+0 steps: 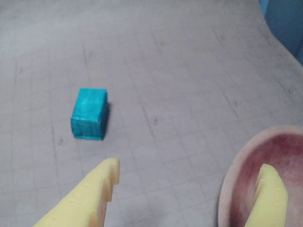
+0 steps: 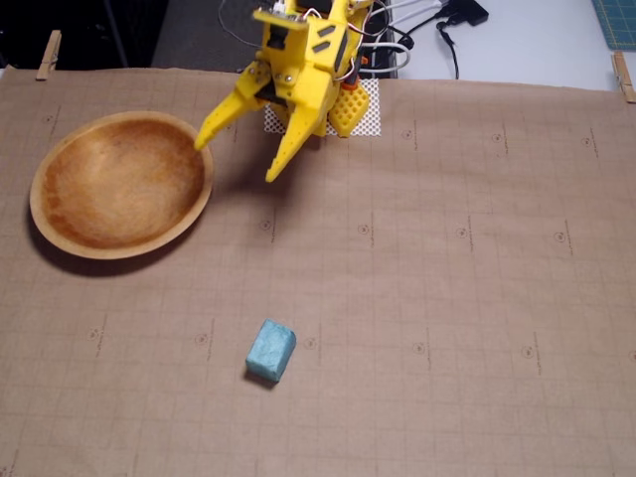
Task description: Grasp a blue block and put it in the bowl.
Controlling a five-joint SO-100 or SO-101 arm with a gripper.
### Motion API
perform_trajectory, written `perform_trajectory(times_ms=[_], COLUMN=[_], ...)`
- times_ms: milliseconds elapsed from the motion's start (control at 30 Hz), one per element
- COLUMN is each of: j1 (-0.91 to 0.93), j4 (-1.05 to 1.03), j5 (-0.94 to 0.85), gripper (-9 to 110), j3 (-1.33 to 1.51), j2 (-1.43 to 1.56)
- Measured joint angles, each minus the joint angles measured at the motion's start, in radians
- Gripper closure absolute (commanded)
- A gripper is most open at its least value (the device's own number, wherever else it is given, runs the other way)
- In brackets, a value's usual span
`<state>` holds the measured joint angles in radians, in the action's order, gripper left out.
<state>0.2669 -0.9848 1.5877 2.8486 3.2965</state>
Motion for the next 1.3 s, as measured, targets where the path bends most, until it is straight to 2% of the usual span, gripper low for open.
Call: perform_trajectory(times_ms=[233, 533, 700, 967, 1300], j1=[-0.132, -0.279, -0.288, -0.262, -0.267], j4=[0.239, 0.480, 0.560, 0.726, 0.876], j5=[0.002, 0.107, 0.118, 0.118, 0.186], gripper=[66, 66, 65, 53, 52], j3=[-0.020, -0.020, -0.020, -0.049, -0.187], j2=[-0.308, -0.584, -0.681, -0.894, -1.226])
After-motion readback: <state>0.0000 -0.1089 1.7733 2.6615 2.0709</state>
